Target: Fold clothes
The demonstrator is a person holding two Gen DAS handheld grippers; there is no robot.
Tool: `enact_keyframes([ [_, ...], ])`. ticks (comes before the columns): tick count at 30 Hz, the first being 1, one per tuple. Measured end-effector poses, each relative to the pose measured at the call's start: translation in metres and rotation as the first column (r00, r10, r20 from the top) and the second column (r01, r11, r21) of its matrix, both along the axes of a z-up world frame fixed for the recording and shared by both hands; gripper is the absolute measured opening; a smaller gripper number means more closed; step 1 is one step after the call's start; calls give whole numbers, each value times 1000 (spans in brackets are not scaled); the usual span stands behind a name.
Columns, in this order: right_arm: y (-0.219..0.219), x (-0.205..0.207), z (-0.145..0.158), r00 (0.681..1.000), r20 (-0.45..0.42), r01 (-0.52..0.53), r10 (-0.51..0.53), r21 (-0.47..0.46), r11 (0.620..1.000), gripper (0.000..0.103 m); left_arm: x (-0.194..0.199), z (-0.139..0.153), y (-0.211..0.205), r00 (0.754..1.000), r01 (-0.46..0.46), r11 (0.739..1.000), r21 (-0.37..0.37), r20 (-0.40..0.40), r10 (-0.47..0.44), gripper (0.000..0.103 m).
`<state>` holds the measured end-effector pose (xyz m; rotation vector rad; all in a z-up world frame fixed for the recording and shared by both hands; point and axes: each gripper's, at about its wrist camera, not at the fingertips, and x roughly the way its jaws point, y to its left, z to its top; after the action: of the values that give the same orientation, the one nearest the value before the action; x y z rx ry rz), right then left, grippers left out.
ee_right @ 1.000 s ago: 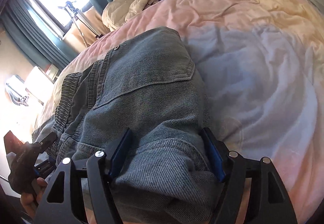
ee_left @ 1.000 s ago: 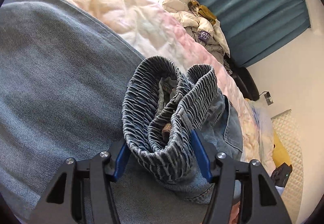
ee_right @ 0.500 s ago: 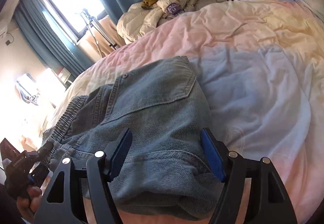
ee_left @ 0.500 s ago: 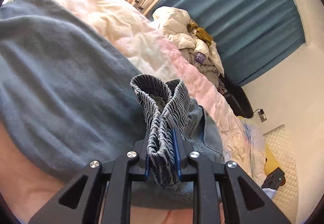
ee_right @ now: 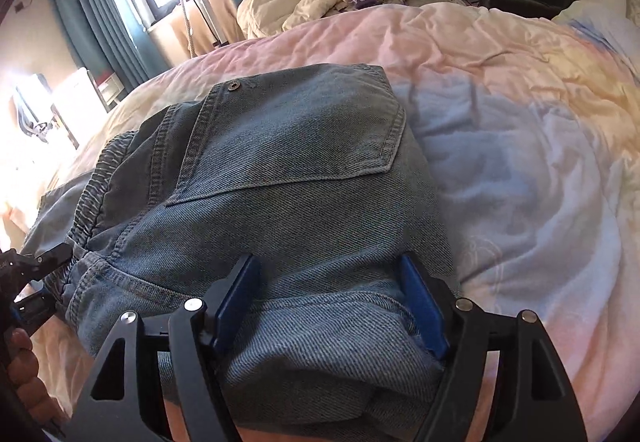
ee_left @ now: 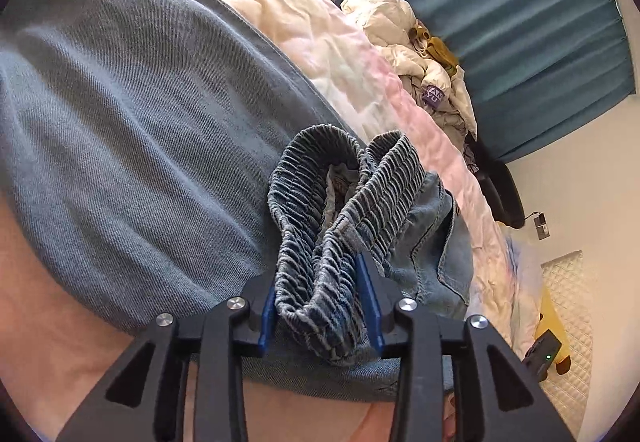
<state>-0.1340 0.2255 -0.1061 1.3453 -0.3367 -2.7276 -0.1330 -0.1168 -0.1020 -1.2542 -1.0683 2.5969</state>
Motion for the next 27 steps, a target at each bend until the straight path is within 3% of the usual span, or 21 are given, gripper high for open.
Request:
enact_keyframes([
  [5, 7, 0, 0, 1000, -6, 5, -5, -22, 1000, 73, 19, 23, -13, 997, -41, 999, -28, -65, 39, 56],
  [7, 9, -3, 1, 1000, -6, 7, -7, -31, 1000, 72, 27, 32, -25, 996, -62, 998, -22, -70, 60, 58],
  [13, 16, 1, 5, 1000, -8, 13, -14, -75, 997, 72, 59, 46, -89, 980, -192, 977, 92, -31, 195, 58],
  [17, 17, 1, 7, 1000, -4, 20, -20, -93, 995, 72, 88, 41, -143, 943, -329, 930, 162, 8, 332, 59],
  [22, 18, -2, 7, 999, 7, 35, -35, -120, 992, 72, 112, 13, -193, 878, -477, 844, 244, 95, 469, 59],
  [27, 23, 2, 10, 999, 17, 48, -46, -141, 989, 72, 100, -20, -209, 861, -506, 779, 370, 164, 481, 59],
])
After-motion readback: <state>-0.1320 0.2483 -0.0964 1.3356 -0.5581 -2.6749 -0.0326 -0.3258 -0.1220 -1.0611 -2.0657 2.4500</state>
